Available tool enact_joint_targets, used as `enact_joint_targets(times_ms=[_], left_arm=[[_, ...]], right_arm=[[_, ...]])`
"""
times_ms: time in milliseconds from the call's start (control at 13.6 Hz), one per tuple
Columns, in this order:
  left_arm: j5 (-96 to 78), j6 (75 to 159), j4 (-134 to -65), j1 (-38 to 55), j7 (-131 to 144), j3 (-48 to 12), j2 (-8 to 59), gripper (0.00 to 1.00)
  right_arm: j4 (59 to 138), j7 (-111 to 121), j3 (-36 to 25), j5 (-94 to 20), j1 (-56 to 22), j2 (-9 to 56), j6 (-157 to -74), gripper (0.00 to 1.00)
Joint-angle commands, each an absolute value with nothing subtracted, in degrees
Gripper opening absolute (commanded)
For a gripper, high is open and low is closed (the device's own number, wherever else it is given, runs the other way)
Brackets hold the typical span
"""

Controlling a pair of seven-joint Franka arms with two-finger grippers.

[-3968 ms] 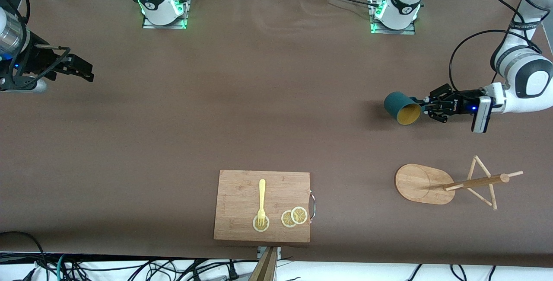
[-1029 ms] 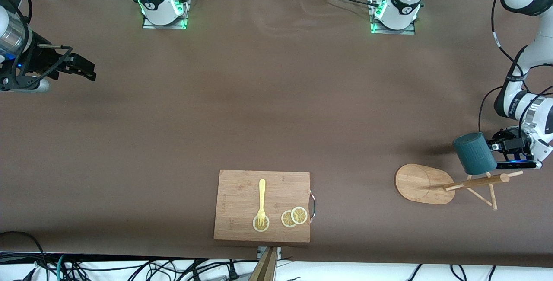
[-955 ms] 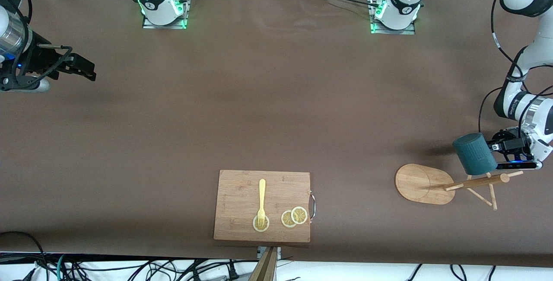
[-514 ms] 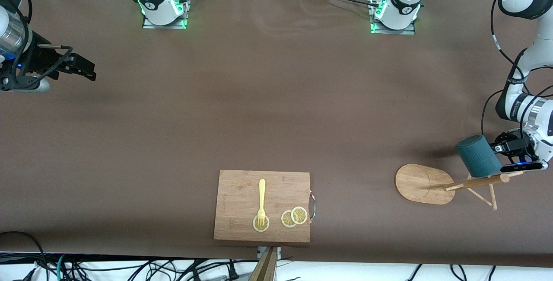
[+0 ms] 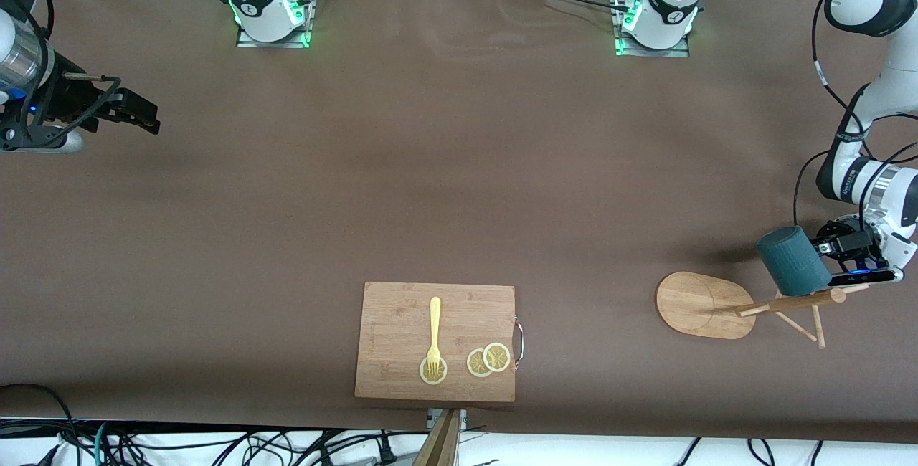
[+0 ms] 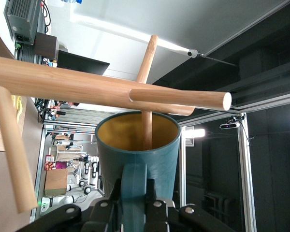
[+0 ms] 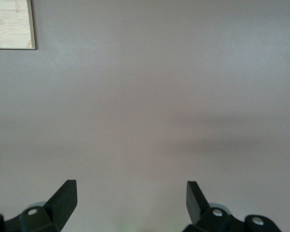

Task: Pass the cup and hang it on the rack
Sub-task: 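Lower the mug onto a rack peg with the left gripper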

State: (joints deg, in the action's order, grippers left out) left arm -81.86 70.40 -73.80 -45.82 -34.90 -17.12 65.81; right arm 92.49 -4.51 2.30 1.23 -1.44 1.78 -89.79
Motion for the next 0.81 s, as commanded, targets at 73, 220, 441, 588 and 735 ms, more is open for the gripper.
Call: enact_joint_targets(times_ms=[73, 220, 441, 588, 735], left_arm=[[-82.9, 68.4, -70.1, -45.7, -35.5, -17.0, 67.1, 1.0], [-82.6, 67.4, -69.1, -45.7, -35.3, -16.0, 66.9, 1.0], [-82.4, 64.3, -66.5, -45.2, -35.2, -12.5, 66.5, 1.0], [-79.1, 62.9, -64.6, -44.9, -35.2, -11.2, 65.7, 1.0], [-74.2, 62.1, -61.4, -45.4, -35.0, -11.2, 65.0, 1.0]], right_arm=[[91.3, -5.2, 2.6, 0.4, -1.4, 2.1, -88.8, 1.0], [91.3, -5.2, 2.6, 0.4, -1.3, 2.1, -88.9, 1.0], [91.3, -5.2, 2.6, 0.4, -1.3, 2.1, -88.8, 1.0], [91.3, -5.2, 2.6, 0.4, -1.3, 2.1, -88.8, 1.0], [91.3, -5.2, 2.6, 0.4, -1.4, 2.1, -88.8, 1.0]])
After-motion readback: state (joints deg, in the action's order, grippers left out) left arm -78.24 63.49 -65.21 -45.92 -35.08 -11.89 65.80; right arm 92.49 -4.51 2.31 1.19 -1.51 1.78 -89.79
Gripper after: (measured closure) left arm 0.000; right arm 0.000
